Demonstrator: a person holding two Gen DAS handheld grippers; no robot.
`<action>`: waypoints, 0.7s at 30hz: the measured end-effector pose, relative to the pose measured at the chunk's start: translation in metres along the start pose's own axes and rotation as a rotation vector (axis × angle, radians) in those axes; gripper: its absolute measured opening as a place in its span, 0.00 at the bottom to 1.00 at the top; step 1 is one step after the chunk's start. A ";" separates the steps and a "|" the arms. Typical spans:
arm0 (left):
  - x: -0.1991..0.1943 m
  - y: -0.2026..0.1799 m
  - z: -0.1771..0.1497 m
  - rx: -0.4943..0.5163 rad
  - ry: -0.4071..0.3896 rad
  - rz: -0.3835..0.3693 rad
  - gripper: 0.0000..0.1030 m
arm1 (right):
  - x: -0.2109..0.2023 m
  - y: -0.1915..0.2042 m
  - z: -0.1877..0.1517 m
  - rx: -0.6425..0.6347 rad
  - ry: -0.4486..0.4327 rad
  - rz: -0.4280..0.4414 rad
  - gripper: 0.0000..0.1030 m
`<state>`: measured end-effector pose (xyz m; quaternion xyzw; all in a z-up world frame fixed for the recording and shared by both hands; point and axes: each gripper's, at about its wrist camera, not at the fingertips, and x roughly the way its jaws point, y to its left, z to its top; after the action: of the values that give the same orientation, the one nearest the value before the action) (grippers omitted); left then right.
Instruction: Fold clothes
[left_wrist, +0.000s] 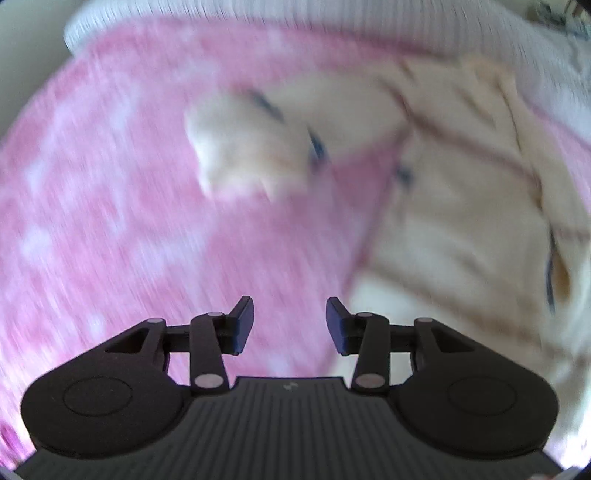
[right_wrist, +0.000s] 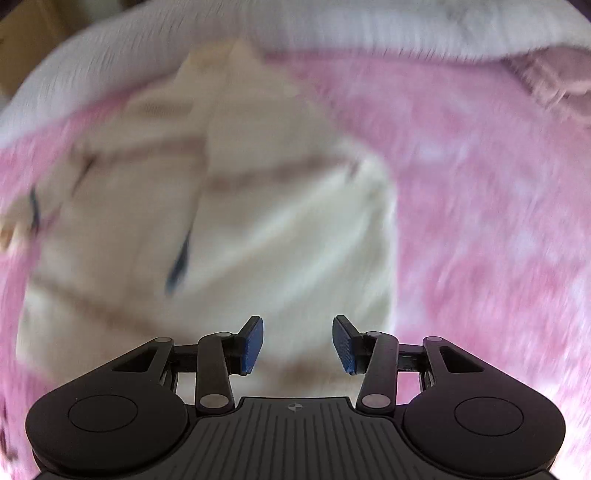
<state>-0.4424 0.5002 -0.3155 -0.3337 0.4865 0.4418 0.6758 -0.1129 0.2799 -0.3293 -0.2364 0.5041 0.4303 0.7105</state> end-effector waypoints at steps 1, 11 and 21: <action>0.002 -0.003 -0.009 0.002 0.017 -0.010 0.38 | 0.001 0.004 -0.010 -0.014 0.022 0.015 0.44; -0.006 0.013 -0.027 -0.087 0.016 -0.024 0.37 | 0.042 0.086 -0.019 -0.639 -0.119 -0.048 0.44; -0.014 0.016 -0.036 -0.135 0.011 -0.014 0.37 | 0.065 0.103 0.009 -0.439 -0.078 0.199 0.44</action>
<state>-0.4723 0.4705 -0.3132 -0.3844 0.4570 0.4668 0.6523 -0.1878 0.3639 -0.3760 -0.3178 0.3915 0.6062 0.6150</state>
